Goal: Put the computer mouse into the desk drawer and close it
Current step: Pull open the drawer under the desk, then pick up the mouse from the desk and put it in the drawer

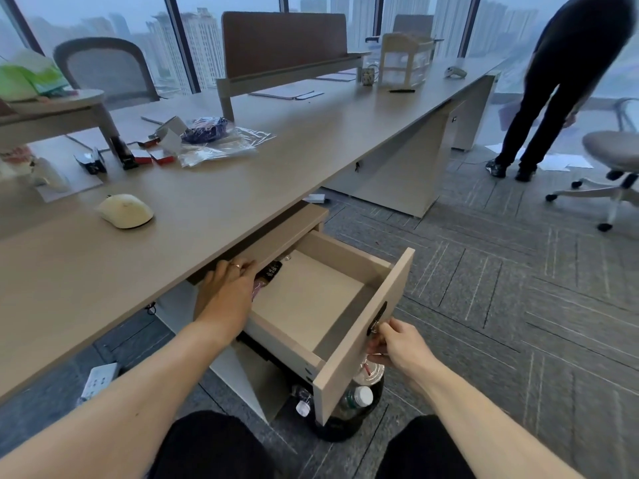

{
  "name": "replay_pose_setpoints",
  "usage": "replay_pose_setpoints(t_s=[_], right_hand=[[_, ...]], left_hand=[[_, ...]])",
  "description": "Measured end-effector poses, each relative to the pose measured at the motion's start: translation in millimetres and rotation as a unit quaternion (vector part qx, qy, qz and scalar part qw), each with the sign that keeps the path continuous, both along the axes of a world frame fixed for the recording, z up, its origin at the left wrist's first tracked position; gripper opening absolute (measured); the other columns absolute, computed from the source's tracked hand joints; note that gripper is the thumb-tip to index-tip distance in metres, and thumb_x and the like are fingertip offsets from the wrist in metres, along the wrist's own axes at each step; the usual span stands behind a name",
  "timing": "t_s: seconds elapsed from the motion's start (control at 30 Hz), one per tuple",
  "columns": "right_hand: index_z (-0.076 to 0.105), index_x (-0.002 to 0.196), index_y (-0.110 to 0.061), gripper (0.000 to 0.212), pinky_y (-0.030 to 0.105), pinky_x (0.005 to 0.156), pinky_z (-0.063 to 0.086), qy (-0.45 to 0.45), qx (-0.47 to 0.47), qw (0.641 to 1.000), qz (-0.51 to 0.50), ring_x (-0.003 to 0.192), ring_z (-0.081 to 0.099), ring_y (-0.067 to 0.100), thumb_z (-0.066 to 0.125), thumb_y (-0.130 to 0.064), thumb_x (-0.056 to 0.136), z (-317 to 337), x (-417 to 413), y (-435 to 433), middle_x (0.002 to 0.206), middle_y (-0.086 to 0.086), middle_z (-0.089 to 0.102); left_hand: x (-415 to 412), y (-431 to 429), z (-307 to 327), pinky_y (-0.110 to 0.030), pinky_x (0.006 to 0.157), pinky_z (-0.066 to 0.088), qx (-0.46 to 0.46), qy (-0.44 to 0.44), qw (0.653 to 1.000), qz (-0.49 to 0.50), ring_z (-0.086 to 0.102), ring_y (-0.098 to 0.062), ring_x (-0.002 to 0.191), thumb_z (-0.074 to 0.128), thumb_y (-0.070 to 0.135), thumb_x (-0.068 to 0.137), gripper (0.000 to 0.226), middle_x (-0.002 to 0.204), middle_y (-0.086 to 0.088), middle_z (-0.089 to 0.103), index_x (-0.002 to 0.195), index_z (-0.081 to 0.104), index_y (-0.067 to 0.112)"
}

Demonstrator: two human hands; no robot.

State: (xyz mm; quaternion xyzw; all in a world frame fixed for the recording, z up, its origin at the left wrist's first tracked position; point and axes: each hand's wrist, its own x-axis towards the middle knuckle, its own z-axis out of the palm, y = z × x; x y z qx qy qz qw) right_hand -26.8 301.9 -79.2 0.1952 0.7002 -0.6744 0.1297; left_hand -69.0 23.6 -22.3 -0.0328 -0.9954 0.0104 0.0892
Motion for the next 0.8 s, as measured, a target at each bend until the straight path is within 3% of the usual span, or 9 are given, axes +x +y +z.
replay_pose_setpoints(t_s=[0.23,0.43,0.63,0.8], right_hand=[[0.055,0.094,-0.001,0.019,0.034,0.059,0.06,0.004,0.002,1.0,0.0,0.067,0.059,0.026,0.04,-0.008,0.102,3.0,3.8,2.6,0.08,0.017,0.056],[0.057,0.092,0.0,0.02,0.045,0.074,0.06,0.007,0.009,1.0,0.004,0.066,0.062,0.024,0.041,-0.008,0.101,1.7,3.7,2.9,0.076,0.014,0.059],[0.055,0.087,-0.001,0.021,0.041,0.069,0.06,0.008,0.011,1.0,-0.006,0.064,0.063,0.024,0.042,-0.009,0.101,-1.6,2.3,1.9,0.072,0.012,0.06],[0.063,0.09,0.001,0.028,0.051,0.077,0.062,-0.015,0.079,0.997,0.005,0.07,0.071,0.031,0.047,-0.021,0.099,-2.8,-1.2,5.4,0.075,0.014,0.07]], left_hand=[[-0.6,-0.7,-2.8,-0.038,0.098,0.038,-0.007,0.007,1.0,0.009,0.037,-0.026,0.126,0.061,-0.006,0.076,0.083,0.15,-0.003,0.037,0.148,0.03,0.021],[-1.3,0.0,-4.6,-0.04,0.099,0.039,-0.012,0.011,1.0,0.011,0.038,-0.027,0.126,0.063,-0.004,0.077,0.081,0.15,-0.004,0.038,0.148,0.032,0.021],[1.1,1.7,-4.0,-0.039,0.097,0.039,-0.01,0.015,1.0,0.01,0.039,-0.028,0.125,0.062,-0.001,0.081,0.075,0.148,-0.005,0.039,0.147,0.033,0.02],[0.1,2.4,6.7,-0.039,0.101,0.037,-0.017,-0.027,0.999,0.007,0.037,-0.027,0.128,0.057,0.012,0.089,0.064,0.149,-0.006,0.037,0.147,0.03,0.018]])
